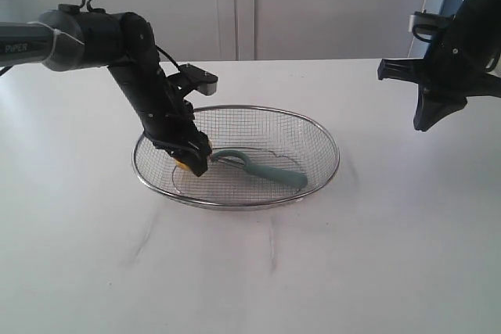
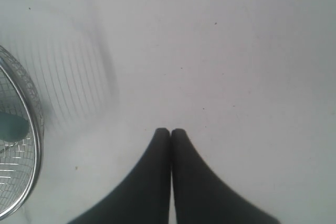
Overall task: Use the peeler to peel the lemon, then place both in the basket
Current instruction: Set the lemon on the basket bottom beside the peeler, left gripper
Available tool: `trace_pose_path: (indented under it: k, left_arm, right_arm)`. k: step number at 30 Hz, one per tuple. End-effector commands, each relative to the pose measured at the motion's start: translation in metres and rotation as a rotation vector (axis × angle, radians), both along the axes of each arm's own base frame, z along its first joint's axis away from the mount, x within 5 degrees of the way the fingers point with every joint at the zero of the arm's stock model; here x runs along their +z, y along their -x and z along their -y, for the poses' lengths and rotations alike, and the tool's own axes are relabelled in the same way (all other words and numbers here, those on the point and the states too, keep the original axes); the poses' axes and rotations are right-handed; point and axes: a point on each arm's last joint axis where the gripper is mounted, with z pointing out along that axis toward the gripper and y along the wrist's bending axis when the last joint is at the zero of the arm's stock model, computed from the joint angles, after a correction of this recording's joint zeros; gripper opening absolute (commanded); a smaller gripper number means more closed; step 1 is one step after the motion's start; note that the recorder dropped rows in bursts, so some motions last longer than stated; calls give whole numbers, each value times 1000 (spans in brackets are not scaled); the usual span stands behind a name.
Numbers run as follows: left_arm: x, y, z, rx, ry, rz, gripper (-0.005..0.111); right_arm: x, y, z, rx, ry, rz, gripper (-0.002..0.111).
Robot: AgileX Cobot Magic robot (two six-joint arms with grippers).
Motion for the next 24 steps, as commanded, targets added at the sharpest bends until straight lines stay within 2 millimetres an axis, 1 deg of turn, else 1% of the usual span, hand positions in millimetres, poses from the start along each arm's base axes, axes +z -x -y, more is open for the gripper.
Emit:
trace_pose_path:
  k: [1, 9, 11, 12, 17, 19, 22, 23, 24]
  left_arm:
    - [5, -1, 0, 12, 14, 14, 0]
    - [5, -2, 0, 13, 16, 20, 0]
    - [5, -2, 0, 13, 15, 18, 3]
    - [2, -2, 0, 11, 9, 16, 10]
    - [-8, -3, -1, 6, -12, 2, 35]
    - [-9, -4, 0, 9, -9, 10, 43]
    - [-9, -3, 0, 7, -12, -1, 49]
    - [-9, -2, -1, 1, -19, -11, 56]
    - [-10, -2, -1, 0, -21, -14, 59]
  right_arm:
    - [5, 1, 1, -9, -2, 19, 0]
    - [5, 1, 1, -9, -2, 19, 0]
    - [5, 1, 1, -9, -2, 19, 0]
    - [5, 1, 1, -9, -2, 19, 0]
    - [5, 1, 1, -9, -2, 19, 0]
    - [5, 1, 1, -9, -2, 19, 0]
    - [5, 1, 1, -9, -2, 19, 0]
    - [5, 1, 1, -9, -2, 19, 0]
    - [5, 1, 1, -9, -2, 19, 0]
